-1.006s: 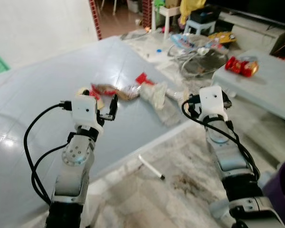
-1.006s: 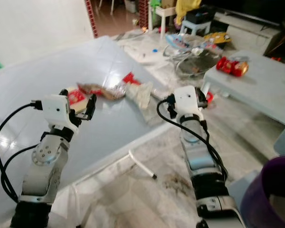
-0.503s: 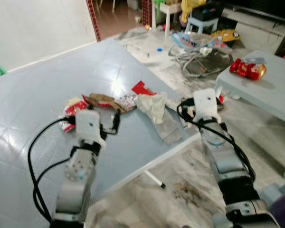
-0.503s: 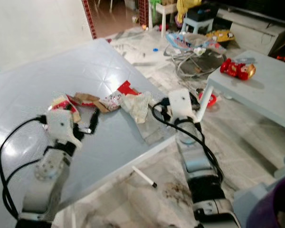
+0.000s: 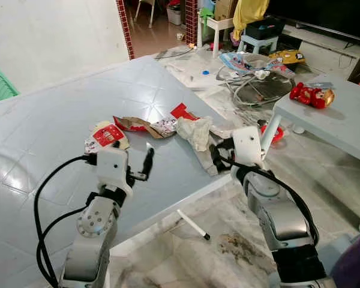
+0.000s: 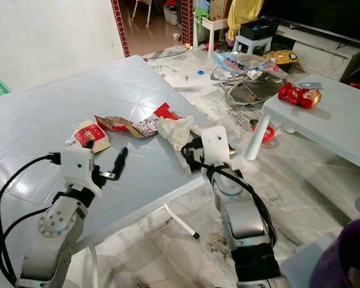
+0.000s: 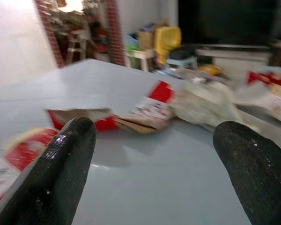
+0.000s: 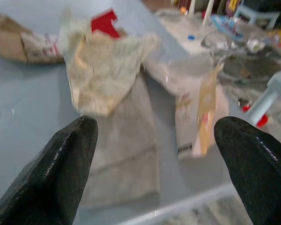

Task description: Picking trash to rubbish bin

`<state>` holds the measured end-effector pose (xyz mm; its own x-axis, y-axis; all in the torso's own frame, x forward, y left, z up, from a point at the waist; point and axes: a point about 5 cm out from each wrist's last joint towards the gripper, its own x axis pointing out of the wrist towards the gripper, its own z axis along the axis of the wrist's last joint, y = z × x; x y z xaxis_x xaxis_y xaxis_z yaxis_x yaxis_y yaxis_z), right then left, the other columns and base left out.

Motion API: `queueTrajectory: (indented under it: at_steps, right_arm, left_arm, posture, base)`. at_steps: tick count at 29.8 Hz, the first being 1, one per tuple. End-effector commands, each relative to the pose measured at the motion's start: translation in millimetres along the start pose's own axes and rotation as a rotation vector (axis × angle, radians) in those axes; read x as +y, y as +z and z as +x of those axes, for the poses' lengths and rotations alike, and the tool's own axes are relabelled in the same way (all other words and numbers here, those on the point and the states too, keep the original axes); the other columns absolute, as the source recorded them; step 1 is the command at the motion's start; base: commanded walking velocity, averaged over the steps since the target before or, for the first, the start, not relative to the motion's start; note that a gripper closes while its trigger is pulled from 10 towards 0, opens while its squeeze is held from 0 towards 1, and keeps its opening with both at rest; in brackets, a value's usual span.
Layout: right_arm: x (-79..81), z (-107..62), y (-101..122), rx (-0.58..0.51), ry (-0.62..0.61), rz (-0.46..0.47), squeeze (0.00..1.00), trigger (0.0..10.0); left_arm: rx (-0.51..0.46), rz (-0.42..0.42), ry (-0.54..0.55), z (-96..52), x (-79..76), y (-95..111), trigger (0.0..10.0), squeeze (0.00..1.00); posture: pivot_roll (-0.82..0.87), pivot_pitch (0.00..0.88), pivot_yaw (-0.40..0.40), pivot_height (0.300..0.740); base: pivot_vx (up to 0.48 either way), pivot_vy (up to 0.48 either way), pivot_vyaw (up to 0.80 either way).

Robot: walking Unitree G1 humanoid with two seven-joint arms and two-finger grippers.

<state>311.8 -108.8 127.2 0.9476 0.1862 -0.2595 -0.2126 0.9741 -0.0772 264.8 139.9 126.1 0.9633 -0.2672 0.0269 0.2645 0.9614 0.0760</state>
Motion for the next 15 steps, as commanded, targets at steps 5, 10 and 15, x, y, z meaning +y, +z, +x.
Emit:
queueTrajectory:
  at_steps: [5, 10, 15]
  right_arm:
    - [8.8, -1.4, -14.4, 0.071, 0.081, 0.037, 0.0, 10.0]
    - [12.5, 0.5, -22.2, 0.098, 0.129, 0.021, 0.0, 10.0]
    - [13.7, 5.4, -33.8, 0.165, 0.15, 0.027, 0.0, 10.0]
  left_arm:
    - [0.023, -0.004, -0.052, -0.9, -4.0, -0.5, 10.0, 0.0]
    - [0.025, -0.003, -0.061, -1.2, -6.3, -0.2, 10.0, 0.0]
    - [0.028, -0.008, -0.061, -1.5, -6.8, -0.2, 10.0, 0.0]
  posture:
    - [0.08, 0.051, 0.068, 0.74]
    - [0.08, 0.049, 0.066, 0.74]
    - [0.08, 0.049, 0.065, 0.74]
  base:
    - [0.0, 0.0, 0.0]
    - [0.0, 0.0, 0.0]
    - [0.0, 0.0, 0.0]
